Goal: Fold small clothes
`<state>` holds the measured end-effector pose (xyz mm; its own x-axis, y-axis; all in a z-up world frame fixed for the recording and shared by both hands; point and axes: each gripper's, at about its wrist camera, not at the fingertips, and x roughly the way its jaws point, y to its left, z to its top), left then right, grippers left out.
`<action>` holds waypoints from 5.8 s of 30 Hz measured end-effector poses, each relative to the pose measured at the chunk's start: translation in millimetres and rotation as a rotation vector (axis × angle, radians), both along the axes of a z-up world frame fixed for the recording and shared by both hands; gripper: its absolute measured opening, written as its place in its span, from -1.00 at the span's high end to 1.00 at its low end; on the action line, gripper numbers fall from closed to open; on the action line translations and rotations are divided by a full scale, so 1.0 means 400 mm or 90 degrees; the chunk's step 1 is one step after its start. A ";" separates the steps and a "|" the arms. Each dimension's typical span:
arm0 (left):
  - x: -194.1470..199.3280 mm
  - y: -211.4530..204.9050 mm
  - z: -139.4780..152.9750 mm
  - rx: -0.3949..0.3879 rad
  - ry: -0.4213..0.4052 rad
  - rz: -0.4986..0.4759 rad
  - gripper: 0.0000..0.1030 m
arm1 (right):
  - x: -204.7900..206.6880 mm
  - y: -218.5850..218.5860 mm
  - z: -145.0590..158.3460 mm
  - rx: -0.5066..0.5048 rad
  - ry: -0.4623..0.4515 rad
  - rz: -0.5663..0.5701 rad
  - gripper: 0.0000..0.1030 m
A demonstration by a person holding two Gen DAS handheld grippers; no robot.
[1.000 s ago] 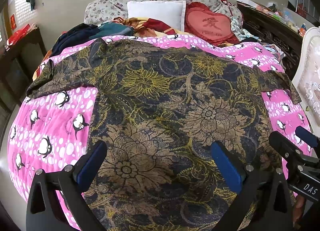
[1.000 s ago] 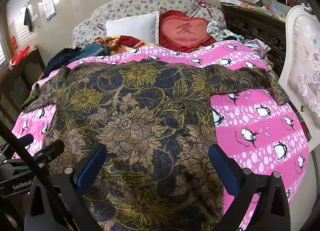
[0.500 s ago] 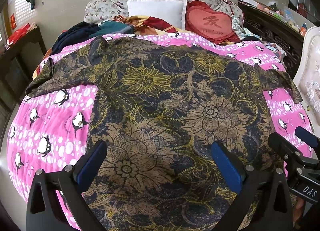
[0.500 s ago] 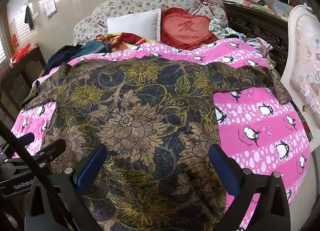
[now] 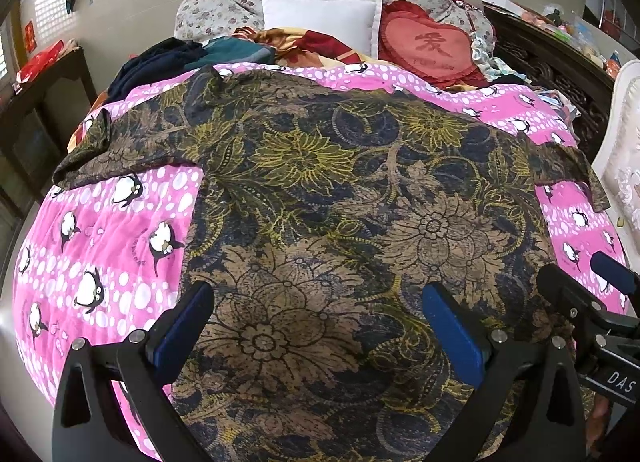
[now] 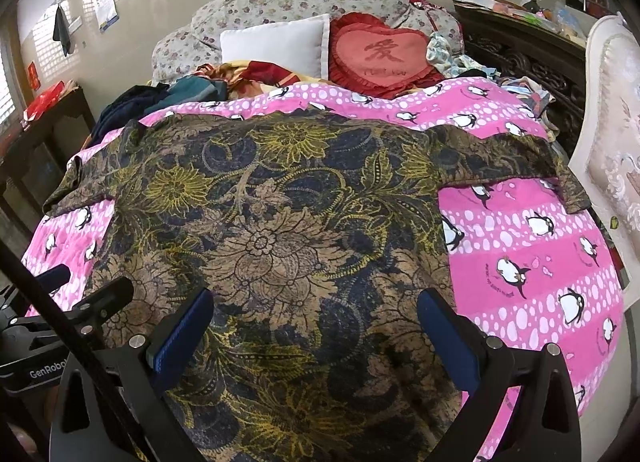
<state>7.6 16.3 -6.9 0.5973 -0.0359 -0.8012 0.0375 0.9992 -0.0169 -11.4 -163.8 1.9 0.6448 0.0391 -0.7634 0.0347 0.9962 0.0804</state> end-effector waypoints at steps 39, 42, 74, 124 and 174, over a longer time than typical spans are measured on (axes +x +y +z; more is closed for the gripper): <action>0.046 0.022 -0.055 0.009 0.034 0.006 -1.00 | 0.070 0.038 -0.050 -0.011 0.040 0.025 -1.00; 0.056 0.037 -0.059 0.007 0.039 0.009 -1.00 | 0.089 0.054 -0.052 -0.025 0.042 0.035 -1.00; 0.378 0.801 -0.033 0.035 0.023 0.223 -1.00 | 0.503 0.509 -0.106 -0.011 0.040 0.243 -1.00; 0.520 0.147 0.031 -0.147 0.054 -0.141 -0.03 | 0.501 0.069 -0.052 0.097 0.031 0.034 -0.99; 0.435 0.450 0.014 -0.059 0.022 0.035 -0.45 | 0.567 0.300 -0.069 -0.062 -0.105 0.284 -0.08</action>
